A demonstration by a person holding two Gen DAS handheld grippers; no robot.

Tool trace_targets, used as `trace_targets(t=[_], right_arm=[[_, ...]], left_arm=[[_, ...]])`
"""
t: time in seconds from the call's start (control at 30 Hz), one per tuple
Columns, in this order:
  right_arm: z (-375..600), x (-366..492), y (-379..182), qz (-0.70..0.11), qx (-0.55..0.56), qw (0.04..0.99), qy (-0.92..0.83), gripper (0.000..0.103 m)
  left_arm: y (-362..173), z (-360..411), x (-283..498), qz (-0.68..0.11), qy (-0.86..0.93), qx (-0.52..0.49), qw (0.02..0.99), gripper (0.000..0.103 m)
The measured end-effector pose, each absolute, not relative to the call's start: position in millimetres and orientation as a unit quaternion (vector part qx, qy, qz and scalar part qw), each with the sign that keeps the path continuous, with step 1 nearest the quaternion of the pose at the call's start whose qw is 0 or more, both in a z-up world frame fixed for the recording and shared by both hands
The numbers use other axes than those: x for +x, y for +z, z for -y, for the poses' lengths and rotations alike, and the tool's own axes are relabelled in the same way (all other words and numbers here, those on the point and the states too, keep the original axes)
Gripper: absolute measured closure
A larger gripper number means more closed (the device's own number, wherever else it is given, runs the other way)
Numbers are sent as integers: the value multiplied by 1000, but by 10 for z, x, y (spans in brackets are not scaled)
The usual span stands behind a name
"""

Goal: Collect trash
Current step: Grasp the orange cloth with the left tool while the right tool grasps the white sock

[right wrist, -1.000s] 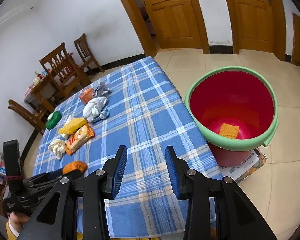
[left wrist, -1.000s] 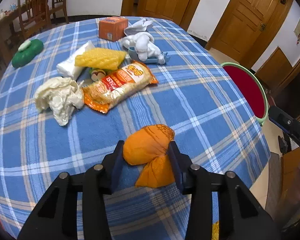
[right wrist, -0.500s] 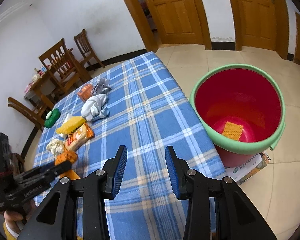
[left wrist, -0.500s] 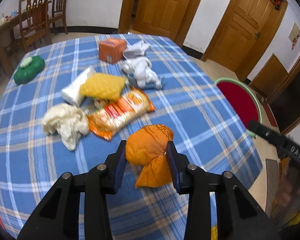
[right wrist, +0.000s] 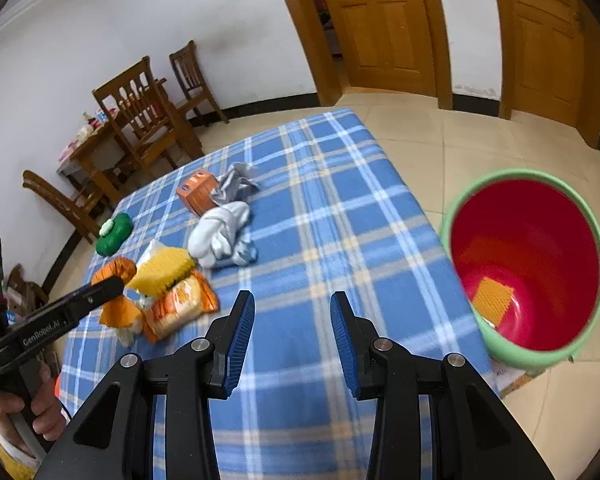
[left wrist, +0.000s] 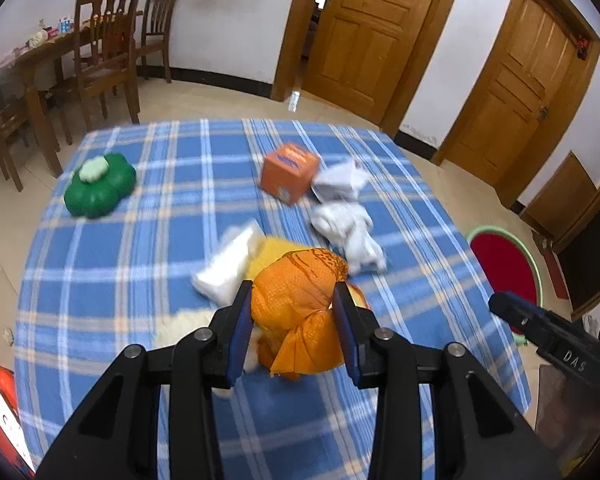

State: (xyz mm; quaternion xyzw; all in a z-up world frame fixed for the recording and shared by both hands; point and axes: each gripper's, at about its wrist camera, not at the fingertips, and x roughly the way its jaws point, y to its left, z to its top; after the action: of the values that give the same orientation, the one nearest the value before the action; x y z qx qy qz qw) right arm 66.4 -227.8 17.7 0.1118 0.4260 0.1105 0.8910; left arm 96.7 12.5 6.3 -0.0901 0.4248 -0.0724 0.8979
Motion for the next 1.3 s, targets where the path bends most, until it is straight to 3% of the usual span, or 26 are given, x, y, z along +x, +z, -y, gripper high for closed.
trace_targets(t=[1.03,1.1,1.3], right_arm=[[1273,1744,-169,-470,90,870,121,63],[1232,1728,-173,-469,82,871,123,74],[1181,1663,-90,-451,68,881,125,94]], left_arm=[[-280,-605,1620,-406,-70,-110,905,64],[-291,-594,1621,-409,-76,-112,903,64],[-271,-574,1580,-406,-83,-115,903,64]])
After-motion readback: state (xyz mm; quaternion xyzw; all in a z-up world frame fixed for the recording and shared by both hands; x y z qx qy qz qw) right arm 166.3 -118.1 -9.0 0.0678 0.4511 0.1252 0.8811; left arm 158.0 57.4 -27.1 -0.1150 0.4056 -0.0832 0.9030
